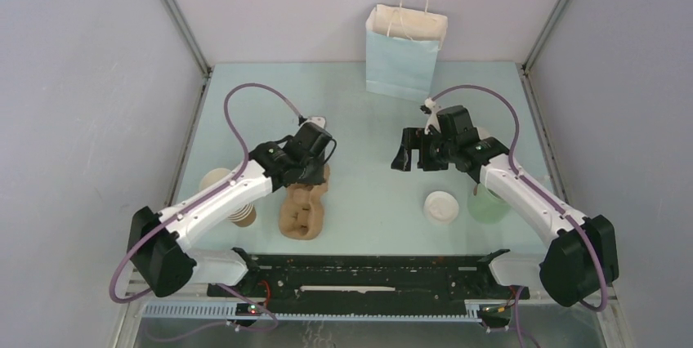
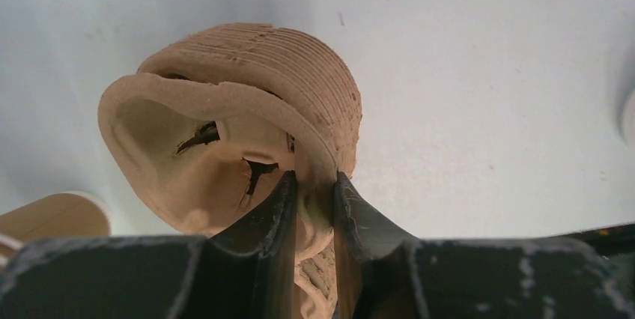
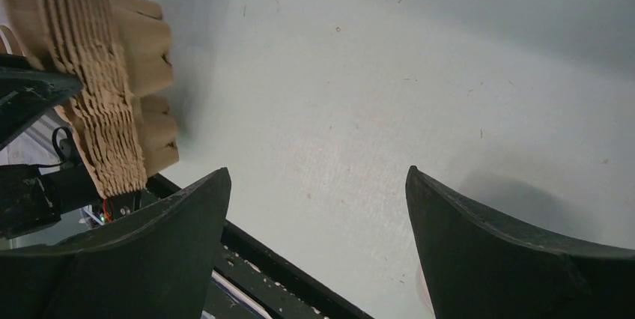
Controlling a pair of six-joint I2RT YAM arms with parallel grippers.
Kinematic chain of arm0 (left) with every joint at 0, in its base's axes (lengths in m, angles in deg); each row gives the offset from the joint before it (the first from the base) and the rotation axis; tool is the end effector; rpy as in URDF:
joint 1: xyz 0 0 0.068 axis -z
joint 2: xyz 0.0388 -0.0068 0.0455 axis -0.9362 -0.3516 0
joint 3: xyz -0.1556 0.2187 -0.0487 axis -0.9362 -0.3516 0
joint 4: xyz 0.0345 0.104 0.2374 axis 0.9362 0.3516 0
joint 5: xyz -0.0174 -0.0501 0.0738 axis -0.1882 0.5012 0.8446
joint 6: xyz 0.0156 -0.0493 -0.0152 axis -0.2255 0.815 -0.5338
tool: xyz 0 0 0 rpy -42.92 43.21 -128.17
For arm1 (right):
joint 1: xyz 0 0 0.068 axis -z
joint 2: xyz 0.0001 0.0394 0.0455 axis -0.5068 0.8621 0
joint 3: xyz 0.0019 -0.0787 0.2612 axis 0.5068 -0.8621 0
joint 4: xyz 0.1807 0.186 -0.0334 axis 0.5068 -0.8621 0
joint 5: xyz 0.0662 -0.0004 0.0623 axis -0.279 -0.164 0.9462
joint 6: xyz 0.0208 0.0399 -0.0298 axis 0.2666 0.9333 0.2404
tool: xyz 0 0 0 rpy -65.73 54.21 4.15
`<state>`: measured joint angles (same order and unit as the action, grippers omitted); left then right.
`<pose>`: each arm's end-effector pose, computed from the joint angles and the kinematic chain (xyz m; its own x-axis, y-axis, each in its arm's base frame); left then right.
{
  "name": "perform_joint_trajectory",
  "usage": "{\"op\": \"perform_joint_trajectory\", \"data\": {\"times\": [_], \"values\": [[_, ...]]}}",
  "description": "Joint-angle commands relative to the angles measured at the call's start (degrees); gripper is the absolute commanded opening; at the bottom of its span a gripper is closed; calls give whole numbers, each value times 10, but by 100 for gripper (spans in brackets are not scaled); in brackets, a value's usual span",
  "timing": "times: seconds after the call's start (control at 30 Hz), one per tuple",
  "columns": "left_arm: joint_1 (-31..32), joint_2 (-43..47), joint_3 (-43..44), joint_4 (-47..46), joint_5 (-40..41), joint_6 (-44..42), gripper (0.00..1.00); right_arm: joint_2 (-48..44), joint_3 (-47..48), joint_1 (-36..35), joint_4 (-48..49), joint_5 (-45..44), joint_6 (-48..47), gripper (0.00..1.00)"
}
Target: Pack the takeout coffee
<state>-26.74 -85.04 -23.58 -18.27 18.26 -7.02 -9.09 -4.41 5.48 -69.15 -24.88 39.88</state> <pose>0.1961 -0.1691 0.2807 -0.8267 0.0693 -0.5584 0.1529 0.9827 -0.1044 0.2390 0.1229 0.2753 -0.8073 -0.0247 -0.5897 -0.3409 0.8351 0.4318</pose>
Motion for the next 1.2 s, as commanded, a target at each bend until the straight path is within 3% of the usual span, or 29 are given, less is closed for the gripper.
{"op": "perform_joint_trajectory", "data": {"times": [0.0,0.17,0.37,0.5,0.67,0.73,0.83,1.0,1.17], "values": [[24,24,36,30,112,4,0,12,-4,-13,44,38,19,95],[-15,39,-25,-80,-126,-30,0,52,-3,-61,125,108,78,95],[-15,-6,-28,-53,-45,-32,0,97,-4,-97,166,122,108,94],[-6,-31,-13,-58,-75,-49,1,102,-4,-98,155,115,99,94],[-4,-26,-10,-77,-110,-56,19,100,-4,-93,134,98,86,94],[-4,-27,-13,-81,-117,-57,20,101,-4,-92,131,95,85,94],[-4,-32,-20,-92,-134,-56,14,103,-4,-92,132,96,85,94],[-4,-27,-33,-111,-165,-47,30,108,-4,-93,137,101,87,94],[-4,-38,-40,-122,-184,-46,36,109,-4,-92,137,103,88,94]]}}
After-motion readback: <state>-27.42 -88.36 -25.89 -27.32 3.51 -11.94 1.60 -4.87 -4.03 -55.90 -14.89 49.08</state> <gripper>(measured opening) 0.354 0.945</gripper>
